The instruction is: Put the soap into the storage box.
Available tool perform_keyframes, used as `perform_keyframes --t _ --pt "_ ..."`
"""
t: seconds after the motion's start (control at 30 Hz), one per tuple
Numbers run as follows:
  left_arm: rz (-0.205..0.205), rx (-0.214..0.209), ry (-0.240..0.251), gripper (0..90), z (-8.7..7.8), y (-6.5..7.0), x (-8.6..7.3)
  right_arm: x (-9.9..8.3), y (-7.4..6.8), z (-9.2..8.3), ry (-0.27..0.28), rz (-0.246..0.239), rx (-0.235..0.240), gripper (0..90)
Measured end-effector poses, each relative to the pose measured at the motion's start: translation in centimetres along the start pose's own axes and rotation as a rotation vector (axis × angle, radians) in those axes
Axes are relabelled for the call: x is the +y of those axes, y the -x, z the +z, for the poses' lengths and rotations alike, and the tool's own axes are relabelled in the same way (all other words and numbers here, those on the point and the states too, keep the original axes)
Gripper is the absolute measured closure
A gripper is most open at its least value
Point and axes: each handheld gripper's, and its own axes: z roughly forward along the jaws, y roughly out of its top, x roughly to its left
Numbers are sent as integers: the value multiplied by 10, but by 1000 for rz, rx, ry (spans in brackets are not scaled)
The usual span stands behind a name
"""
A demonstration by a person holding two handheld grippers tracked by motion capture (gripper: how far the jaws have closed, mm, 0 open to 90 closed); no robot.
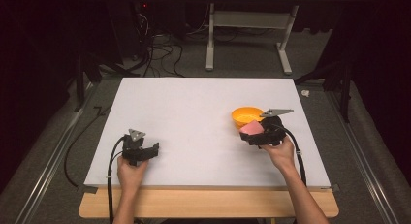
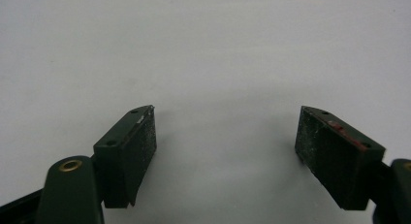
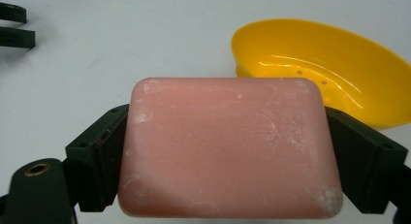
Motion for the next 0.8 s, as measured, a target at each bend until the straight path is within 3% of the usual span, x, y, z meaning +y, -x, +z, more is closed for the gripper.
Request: perform_keyframes --t 0.8 --pt "-9 -6 -3 229 0 -1 0 27 18 -8 13 95 -58 137"
